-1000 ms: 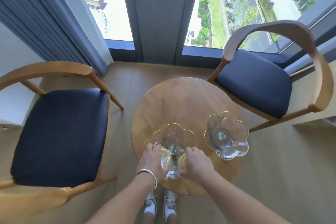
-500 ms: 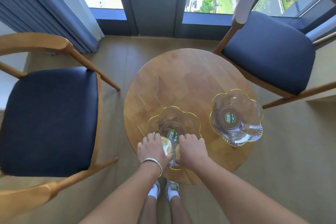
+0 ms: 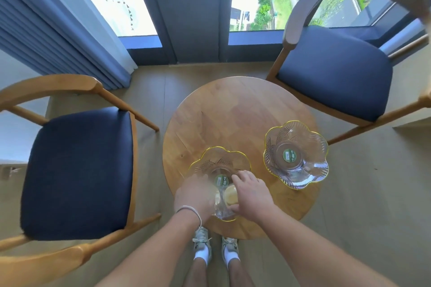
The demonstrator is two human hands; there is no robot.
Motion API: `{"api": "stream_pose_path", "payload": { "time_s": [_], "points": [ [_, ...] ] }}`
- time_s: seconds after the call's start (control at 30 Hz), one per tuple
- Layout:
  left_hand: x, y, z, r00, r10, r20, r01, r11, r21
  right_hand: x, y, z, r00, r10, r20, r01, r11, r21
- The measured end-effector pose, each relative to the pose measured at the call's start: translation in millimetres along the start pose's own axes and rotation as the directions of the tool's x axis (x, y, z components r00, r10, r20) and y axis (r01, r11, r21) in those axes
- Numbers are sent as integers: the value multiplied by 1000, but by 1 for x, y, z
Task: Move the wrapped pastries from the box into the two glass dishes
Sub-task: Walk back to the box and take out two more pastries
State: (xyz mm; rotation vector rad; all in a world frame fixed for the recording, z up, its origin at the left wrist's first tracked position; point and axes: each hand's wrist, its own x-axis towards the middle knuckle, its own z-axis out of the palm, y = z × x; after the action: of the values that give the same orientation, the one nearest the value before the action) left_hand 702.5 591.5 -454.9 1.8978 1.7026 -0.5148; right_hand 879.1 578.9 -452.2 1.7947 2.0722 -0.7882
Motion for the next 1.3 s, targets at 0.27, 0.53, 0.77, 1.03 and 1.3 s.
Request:
{"api": "stream_pose_path", "payload": {
  "time_s": [0.27,0.53,0.77,1.03,1.3],
  "points": [
    [-20,15,-67,976,199,-91,-170,951,257,-40,12,-48,977,183,-108,-177,982,65],
    [-13,113,-123,846,516,-133,-415,796,441,-116,68,-78,813,530,-239,-468,841,272],
    [-39,225,-110,668,743,-49,-613,586,530,-211,131,-57,582,794,-175,-673,591,445],
    [-90,352,-64,484,873,66,-727,359,585,-323,183,-21,379,921,-94,-746,364,558],
    [-134,448,-32,366,925,104,-772,239,589,-398,245,-8,271,959,-80,-743,261,617]
  ]
}}
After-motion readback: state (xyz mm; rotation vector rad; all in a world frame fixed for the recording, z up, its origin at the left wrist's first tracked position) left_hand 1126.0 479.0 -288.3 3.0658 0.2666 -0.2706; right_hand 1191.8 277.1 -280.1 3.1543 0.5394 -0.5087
